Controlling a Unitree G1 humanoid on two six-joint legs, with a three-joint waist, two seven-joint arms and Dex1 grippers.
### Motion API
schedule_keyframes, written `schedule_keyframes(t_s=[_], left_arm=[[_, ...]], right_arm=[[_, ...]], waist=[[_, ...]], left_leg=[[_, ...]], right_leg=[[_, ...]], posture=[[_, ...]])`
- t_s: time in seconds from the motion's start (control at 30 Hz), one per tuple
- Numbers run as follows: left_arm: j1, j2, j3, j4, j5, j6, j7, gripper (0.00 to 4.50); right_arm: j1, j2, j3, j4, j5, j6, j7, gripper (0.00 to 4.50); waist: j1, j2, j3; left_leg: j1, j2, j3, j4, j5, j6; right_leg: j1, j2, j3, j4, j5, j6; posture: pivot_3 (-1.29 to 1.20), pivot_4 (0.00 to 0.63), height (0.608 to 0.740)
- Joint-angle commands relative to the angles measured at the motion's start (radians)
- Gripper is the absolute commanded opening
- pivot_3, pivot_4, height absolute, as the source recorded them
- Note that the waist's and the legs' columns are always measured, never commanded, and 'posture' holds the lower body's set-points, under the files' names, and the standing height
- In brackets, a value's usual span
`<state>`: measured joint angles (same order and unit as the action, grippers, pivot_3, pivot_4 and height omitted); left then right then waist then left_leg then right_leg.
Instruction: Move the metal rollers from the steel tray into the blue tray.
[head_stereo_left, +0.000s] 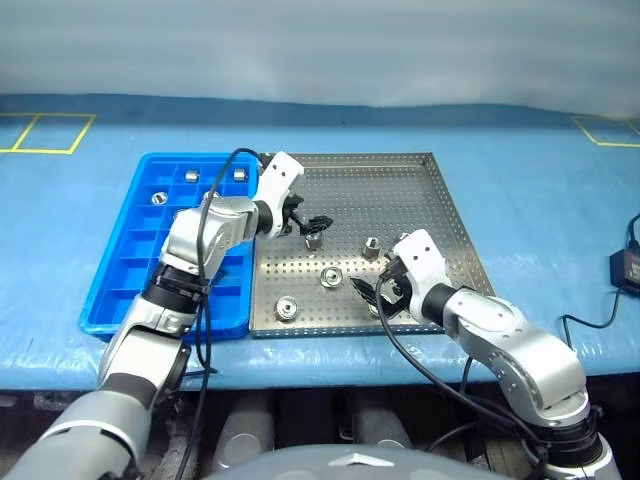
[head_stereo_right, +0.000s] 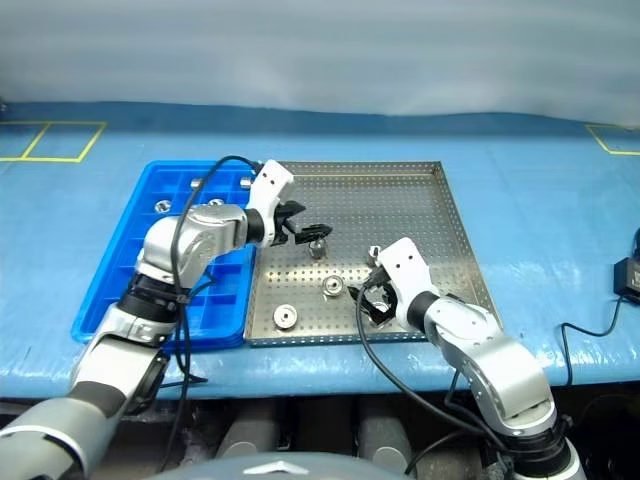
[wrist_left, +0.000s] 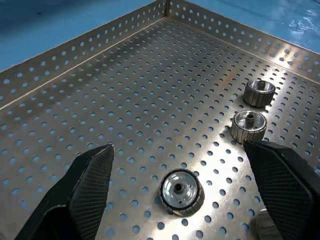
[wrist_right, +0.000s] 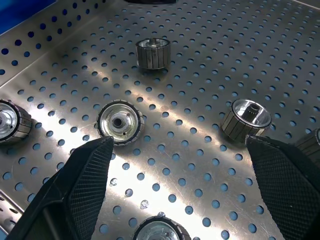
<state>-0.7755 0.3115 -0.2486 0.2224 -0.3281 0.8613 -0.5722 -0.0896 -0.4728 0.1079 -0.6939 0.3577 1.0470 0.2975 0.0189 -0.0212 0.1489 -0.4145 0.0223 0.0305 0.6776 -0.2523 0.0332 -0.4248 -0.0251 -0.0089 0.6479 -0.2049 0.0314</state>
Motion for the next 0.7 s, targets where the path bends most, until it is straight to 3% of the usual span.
schedule_keyframes(t_s=[0.03,0.37,0.47,0.7], left_arm=[[-0.034,-0.022,-0.012,0.07,0.033,-0.037,-0.034,4.5],[-0.006,-0.051,-0.09,0.164,0.135,-0.084,-0.103,4.5],[0.007,-0.049,-0.091,0.156,0.155,-0.078,-0.102,3.89],[0.026,-0.048,-0.046,0.138,0.171,-0.065,-0.071,1.68]], right_arm=[[0.008,0.007,-0.02,-0.048,-0.006,-0.014,-0.015,4.47],[0.011,0.027,-0.025,-0.06,-0.002,-0.013,-0.03,4.47],[0.012,0.032,-0.026,-0.06,-0.001,-0.014,-0.031,4.5],[0.011,0.043,-0.028,-0.045,0.004,-0.017,-0.031,4.5]], waist=[[-0.005,0.0,0.0],[-0.006,0.0,0.0],[-0.006,0.0,0.0],[-0.006,0.0,0.0]], left_leg=[[0.0,0.0,0.0,0.0,0.0,0.0],[-0.001,0.003,0.001,0.003,-0.001,0.001],[-0.001,0.004,0.002,0.003,-0.001,0.002],[-0.001,0.004,0.003,0.004,-0.002,0.003]], right_leg=[[0.0,0.0,0.0,0.0,0.0,0.0],[0.0,0.0,0.001,0.0,0.001,0.002],[0.0,0.0,0.003,0.0,0.001,0.003],[-0.001,0.0,0.004,0.0,0.001,0.003]], posture=[[0.02,0.15,0.74],[0.01,0.15,0.74],[0.01,0.15,0.74],[0.03,0.15,0.74]])
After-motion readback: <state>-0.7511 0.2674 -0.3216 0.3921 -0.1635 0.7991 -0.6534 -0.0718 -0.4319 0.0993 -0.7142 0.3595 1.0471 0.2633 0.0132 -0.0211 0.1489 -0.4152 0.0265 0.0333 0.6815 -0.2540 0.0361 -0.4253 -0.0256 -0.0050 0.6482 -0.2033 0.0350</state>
